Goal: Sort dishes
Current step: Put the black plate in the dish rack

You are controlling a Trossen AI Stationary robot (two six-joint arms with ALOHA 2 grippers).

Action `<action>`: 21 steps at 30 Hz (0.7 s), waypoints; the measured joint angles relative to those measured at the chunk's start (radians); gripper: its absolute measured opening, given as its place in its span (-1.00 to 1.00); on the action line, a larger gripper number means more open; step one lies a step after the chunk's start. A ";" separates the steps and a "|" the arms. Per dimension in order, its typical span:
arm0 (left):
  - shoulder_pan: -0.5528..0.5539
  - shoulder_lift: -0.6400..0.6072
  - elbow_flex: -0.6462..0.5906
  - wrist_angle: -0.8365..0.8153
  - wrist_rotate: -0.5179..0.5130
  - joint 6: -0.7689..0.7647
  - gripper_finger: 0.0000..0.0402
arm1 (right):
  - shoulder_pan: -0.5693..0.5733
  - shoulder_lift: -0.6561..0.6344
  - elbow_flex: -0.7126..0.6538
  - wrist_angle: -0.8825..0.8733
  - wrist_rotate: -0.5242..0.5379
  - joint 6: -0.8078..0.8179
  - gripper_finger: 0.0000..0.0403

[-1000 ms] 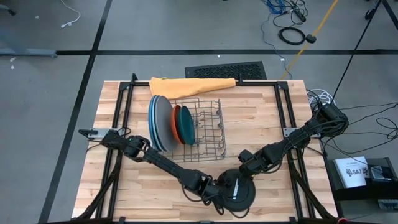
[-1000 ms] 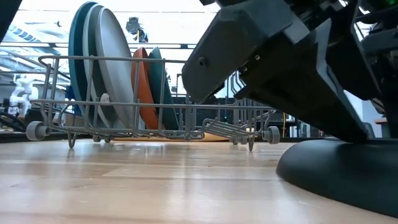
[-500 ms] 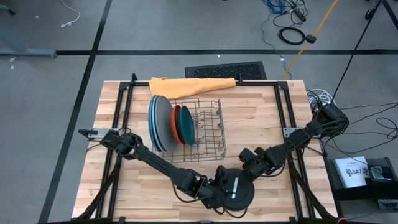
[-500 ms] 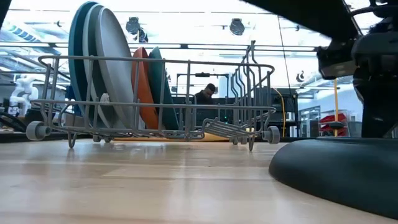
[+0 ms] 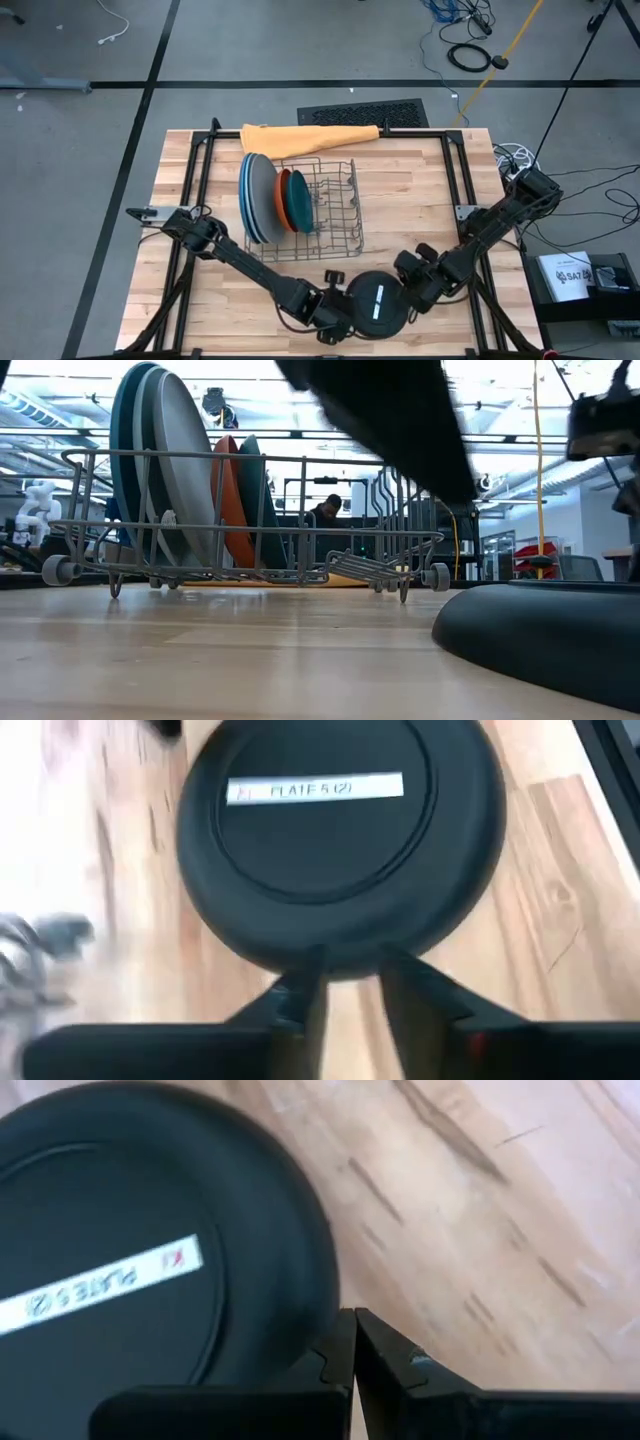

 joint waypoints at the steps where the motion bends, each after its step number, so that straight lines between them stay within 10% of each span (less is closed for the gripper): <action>1: -0.001 -0.001 -0.014 0.002 0.000 -0.043 -0.64 | 0.014 0.000 0.000 0.000 0.005 0.010 -1.00; 5: 0.007 0.000 -0.057 -0.007 0.028 -0.207 -0.96 | 0.057 0.003 0.000 -0.042 -0.035 0.096 -1.00; 21: 0.075 0.024 -0.211 0.186 0.289 -0.342 -0.97 | 0.115 0.143 0.066 -0.111 -0.220 0.236 -1.00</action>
